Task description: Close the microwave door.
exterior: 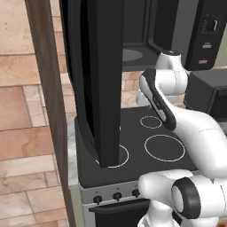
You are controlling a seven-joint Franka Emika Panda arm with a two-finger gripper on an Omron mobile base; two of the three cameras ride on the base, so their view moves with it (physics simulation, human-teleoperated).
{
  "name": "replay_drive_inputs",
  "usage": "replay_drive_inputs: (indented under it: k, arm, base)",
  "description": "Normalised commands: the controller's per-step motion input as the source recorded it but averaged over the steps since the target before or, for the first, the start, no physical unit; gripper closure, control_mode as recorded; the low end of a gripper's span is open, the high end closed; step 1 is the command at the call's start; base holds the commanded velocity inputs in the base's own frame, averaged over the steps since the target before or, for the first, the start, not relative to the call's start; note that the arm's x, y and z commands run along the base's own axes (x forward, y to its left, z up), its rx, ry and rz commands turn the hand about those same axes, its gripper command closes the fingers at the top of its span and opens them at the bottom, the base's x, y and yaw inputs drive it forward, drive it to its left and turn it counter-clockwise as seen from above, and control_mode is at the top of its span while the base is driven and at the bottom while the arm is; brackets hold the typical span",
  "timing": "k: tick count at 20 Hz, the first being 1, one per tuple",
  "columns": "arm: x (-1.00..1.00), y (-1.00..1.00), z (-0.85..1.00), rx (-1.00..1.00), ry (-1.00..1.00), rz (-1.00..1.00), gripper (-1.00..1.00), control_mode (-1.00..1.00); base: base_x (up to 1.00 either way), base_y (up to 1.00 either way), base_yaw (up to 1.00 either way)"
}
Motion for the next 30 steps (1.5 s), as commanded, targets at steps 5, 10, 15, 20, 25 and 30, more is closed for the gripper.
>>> replay_drive_inputs:
  k: [5, 10, 15, 20, 25, 30]
  arm:
    - [-0.76, 0.05, 0.32, 0.00, -0.40, 0.04, -1.00, -1.00]
    - [-0.95, 0.03, 0.66, 0.00, -0.70, 0.00, -1.00, -1.00]
    - [-0.97, 0.09, 0.87, 0.01, -0.49, 0.00, -1.00, -1.00]
    - [-1.00, 0.38, 0.73, 0.00, -0.46, 0.00, -1.00, -1.00]
    - [-1.00, 0.33, 0.25, 0.00, -0.25, -0.02, -1.00, -1.00]
    - [-1.00, 0.05, 0.01, 0.01, -0.02, -0.10, -1.00, -1.00]
  base:
    - [0.00, 0.00, 0.00]
    - [0.00, 0.00, 0.00]
    - [0.00, 0.00, 0.00]
    - [0.00, 0.00, 0.00]
    - [0.00, 0.00, 0.00]
    - [0.00, 0.00, 0.00]
